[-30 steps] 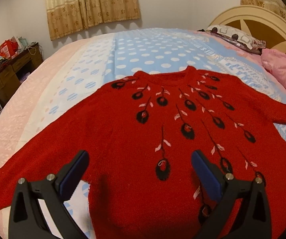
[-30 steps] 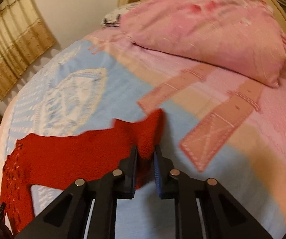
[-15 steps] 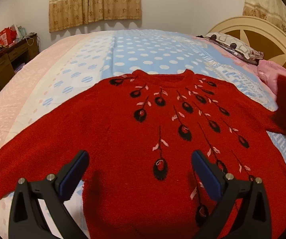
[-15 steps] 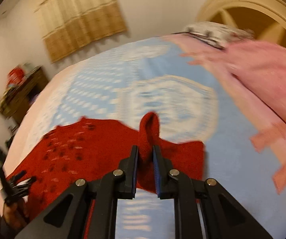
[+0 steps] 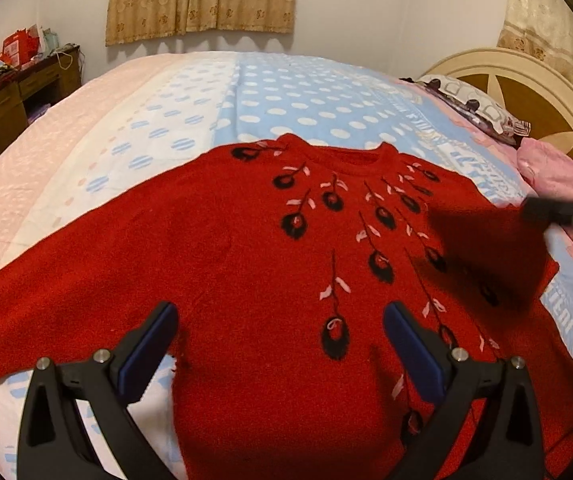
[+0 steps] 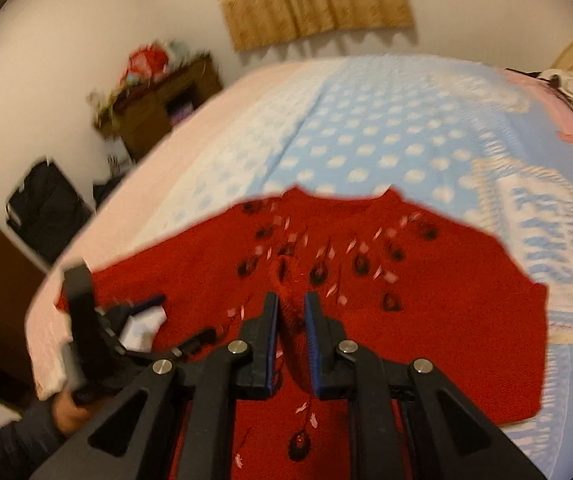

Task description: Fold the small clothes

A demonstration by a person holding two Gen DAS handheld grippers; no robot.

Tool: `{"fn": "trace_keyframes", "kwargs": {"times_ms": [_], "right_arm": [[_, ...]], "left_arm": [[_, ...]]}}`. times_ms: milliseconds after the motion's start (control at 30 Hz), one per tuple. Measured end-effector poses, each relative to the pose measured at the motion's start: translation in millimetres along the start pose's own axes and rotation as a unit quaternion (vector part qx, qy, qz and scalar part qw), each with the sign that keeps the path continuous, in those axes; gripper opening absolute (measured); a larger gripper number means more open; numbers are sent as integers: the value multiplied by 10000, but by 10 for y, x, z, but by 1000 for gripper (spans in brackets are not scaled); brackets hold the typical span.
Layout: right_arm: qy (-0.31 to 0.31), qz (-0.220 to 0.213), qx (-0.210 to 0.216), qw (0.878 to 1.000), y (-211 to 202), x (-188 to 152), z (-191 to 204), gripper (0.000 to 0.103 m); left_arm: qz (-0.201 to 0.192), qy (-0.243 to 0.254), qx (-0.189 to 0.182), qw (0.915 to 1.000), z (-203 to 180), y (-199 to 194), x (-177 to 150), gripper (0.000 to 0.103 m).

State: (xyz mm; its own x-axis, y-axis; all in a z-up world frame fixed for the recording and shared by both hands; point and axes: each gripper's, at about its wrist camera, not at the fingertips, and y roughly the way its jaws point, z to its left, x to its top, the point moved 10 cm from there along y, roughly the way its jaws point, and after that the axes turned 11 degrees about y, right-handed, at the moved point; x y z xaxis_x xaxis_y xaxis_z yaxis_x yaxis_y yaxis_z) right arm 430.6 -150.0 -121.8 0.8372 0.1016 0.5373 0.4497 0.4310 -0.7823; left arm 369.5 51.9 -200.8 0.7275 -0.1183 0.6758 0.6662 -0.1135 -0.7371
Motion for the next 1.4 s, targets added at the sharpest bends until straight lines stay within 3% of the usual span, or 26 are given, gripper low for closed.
{"fn": "trace_keyframes", "kwargs": {"times_ms": [167, 267, 333, 467, 567, 633, 800, 933, 1033, 1100, 1133, 1167, 1400], "right_arm": [[-260, 98, -142, 9995, -110, -262, -170, 16], [-367, -108, -101, 9992, -366, -315, -288, 18], [-291, -169, -202, 9992, -468, -350, -380, 31], [30, 49, -350, 9994, -480, -482, -619, 32], [42, 33, -451, 9990, -493, -514, -804, 33], [-50, -254, -343, 9991, -615, -492, -873, 41], [-64, -498, -28, 9987, -797, -542, -923, 96], [3, -589, 354, 9976, -860, -603, -846, 97], [-62, -727, 176, 9972, -937, -639, -840, 97], [22, -740, -39, 9973, -952, -672, -907, 97], [95, -709, -18, 9974, -952, -693, -930, 97], [160, -675, 35, 9976, -950, -713, -951, 97], [573, -700, -184, 9957, -982, -794, -1239, 97]], "left_arm": [[27, 306, -67, 9995, -97, -129, 40, 103], [160, 445, -257, 9986, -215, -168, 99, 103], [153, 586, -293, 9977, -311, -195, 163, 103], [237, 921, -188, 9953, -523, -114, 215, 103], [398, 963, -310, 9941, -691, -31, 189, 103], [445, 1052, -333, 9929, -784, 0, 186, 103], [687, 1338, -348, 9880, -1000, 192, 151, 103], [1039, 1270, -632, 9844, -1028, 416, 79, 103], [1079, 1136, -1072, 9818, -1060, 501, 90, 85], [1010, 1197, -1170, 9807, -1117, 469, 143, 54], [1009, 1153, -1348, 9790, -1157, 442, 159, 27], [1015, 1051, -1581, 9766, -1191, 395, 175, 13], [448, 1228, -1726, 9763, -1050, -187, 401, 12]]}}
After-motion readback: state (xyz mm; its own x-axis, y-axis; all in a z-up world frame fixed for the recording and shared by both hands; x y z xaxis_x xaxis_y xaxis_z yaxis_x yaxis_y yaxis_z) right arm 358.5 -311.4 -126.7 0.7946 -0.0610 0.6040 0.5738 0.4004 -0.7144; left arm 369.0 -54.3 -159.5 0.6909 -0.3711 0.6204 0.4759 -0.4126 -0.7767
